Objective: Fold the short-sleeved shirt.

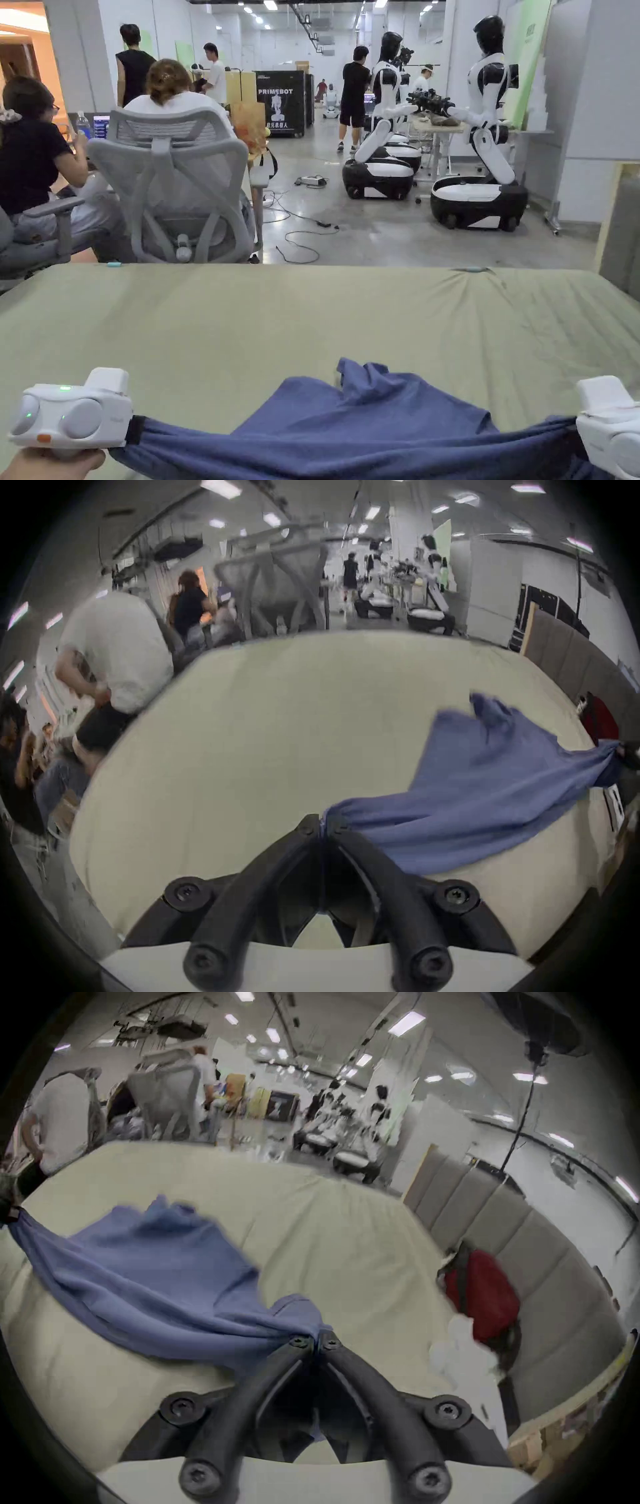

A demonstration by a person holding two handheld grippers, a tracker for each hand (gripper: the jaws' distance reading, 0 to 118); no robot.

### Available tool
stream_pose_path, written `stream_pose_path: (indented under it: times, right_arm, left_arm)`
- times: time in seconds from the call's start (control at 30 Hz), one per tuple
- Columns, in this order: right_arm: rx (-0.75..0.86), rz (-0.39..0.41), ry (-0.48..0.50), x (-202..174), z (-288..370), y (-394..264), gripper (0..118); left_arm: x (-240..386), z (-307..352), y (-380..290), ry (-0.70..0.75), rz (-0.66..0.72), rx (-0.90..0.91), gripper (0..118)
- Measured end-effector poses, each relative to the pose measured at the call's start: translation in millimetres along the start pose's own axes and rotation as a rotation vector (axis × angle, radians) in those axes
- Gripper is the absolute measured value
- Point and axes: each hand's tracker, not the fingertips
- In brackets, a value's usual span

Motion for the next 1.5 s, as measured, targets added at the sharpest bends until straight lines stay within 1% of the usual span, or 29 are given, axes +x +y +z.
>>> stream_pose_path:
  times: [0.1,0.13,0.17,0.2,0.23,0.27,0.3,0.33,0.37,0.4,0.43,0.5,0.53,0.57,0.6,0.63,0.67,0.7,0.83,0.93,1.03,1.1,1.13,1.17,1.23,1.27,1.33,1.43,1.5]
  right_arm:
    - [-0.088,-0.004,0.020,-17,-6,-51,0]
    - [-0.097,-0.029,0.020,-18,-6,-60,1]
    - [-0.098,-0.077,0.033,-16,-5,-66,4]
    - [-0.065,-0.125,0.043,-14,-1,-70,16]
    - [-0.037,-0.150,0.022,-14,6,-69,58]
    - [-0.017,-0.163,0.008,-19,16,-60,83]
    - [0.003,-0.166,0.040,-25,25,-50,93]
    - [0.030,-0.162,0.103,-36,34,-39,103]
    - [0.074,-0.155,0.157,-50,44,-28,118]
    - [0.141,-0.149,0.191,-66,58,-15,118]
    - [0.164,-0.156,0.205,-82,73,-1,116]
    - [0.199,-0.156,0.287,-110,92,17,116]
    - [0.215,-0.152,0.341,-124,96,21,111]
    - [0.219,-0.141,0.384,-136,97,26,98]
    - [0.215,-0.128,0.370,-145,102,30,76]
    - [0.219,-0.112,0.360,-153,105,33,30]
    - [0.232,-0.096,0.343,-160,104,33,6]
    - [0.233,-0.095,0.337,-163,103,33,0]
    - [0.216,-0.092,0.376,-170,99,34,0]
    - [0.215,-0.070,0.378,-178,96,37,0]
    - [0.206,-0.062,0.397,-187,88,36,0]
    - [0.197,-0.057,0.410,-192,80,36,0]
    - [0.193,-0.054,0.415,-195,77,36,0]
    - [0.189,-0.050,0.420,-197,74,37,0]
    - [0.176,-0.044,0.426,-201,66,37,0]
    - [0.170,-0.041,0.427,-202,63,38,0]
    - [0.159,-0.037,0.425,-202,56,39,0]
    - [0.145,-0.042,0.421,-200,46,39,0]
    - [0.137,-0.044,0.414,-198,40,38,0]
  left_arm:
    - [-7,-8,-51,-0.015,0.064,-0.081,1]
    - [-9,-6,-61,-0.022,0.091,-0.060,8]
    - [-11,0,-67,-0.046,0.135,-0.023,27]
    - [-11,8,-71,-0.052,0.169,0.018,60]
    - [-2,21,-69,-0.017,0.153,0.051,92]
    - [9,33,-66,0.007,0.113,0.102,97]
    - [23,45,-61,-0.001,0.070,0.158,100]
    - [39,56,-56,-0.028,0.045,0.209,102]
    - [57,65,-49,-0.050,0.036,0.240,100]
    - [75,73,-42,-0.083,0.027,0.264,99]
    - [93,80,-36,-0.138,0.012,0.261,98]
    - [109,64,-22,-0.206,-0.001,0.243,84]
    - [121,67,-18,-0.230,-0.018,0.251,67]
    - [128,67,-16,-0.231,-0.018,0.254,49]
    - [134,66,-14,-0.228,-0.018,0.254,32]
    - [139,67,-20,-0.230,-0.020,0.258,13]
    - [140,66,-18,-0.230,-0.023,0.254,0]
    - [137,65,-16,-0.230,-0.028,0.248,0]
    - [105,61,-15,-0.216,-0.017,0.209,0]
    - [53,47,-14,-0.174,0.093,0.109,0]
    - [-9,22,-22,-0.231,0.337,-0.047,0]
    - [-27,8,-27,-0.160,0.285,-0.097,0]
    - [-33,2,-28,-0.130,0.255,-0.116,11]
    - [-33,0,-32,-0.134,0.252,-0.121,38]
    - [-42,-13,-32,-0.155,0.311,-0.139,109]
    - [-44,-20,-33,-0.153,0.336,-0.147,112]
    - [-37,-20,-34,-0.151,0.357,-0.135,112]
    - [-34,-42,-34,-0.208,0.431,-0.203,74]
    - [-25,-53,-40,-0.168,0.375,-0.251,61]
